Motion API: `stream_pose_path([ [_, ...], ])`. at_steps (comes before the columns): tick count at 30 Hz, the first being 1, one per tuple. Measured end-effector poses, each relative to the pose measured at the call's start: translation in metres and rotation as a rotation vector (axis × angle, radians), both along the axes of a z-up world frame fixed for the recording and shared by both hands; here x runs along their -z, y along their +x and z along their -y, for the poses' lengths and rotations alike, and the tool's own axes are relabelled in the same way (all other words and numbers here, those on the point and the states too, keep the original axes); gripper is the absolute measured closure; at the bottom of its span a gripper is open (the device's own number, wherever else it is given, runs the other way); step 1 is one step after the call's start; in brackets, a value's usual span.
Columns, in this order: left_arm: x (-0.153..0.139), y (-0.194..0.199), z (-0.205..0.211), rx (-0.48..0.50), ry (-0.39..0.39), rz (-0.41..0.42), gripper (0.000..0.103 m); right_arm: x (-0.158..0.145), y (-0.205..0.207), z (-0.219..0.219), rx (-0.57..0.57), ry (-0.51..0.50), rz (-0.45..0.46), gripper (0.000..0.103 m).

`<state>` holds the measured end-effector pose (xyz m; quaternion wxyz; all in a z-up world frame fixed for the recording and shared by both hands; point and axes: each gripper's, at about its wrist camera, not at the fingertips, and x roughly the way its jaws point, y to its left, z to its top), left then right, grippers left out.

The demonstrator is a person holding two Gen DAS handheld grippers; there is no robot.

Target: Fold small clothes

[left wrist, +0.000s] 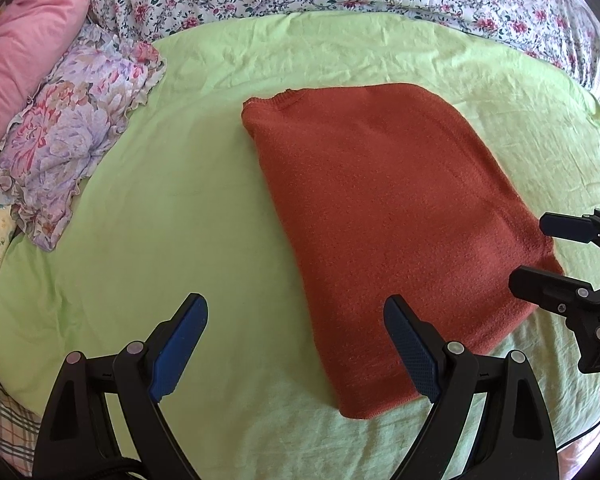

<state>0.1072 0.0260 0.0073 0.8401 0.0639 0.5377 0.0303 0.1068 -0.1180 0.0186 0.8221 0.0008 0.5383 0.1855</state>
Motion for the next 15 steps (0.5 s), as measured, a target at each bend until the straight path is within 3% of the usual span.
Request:
stream_pose_path([
  [15,0.0010,-0.0018,0.0042,-0.009,0.001,0.004,0.013,-0.0005,-0.0009,0.0011,0.002,0.002,0.004,0.014],
])
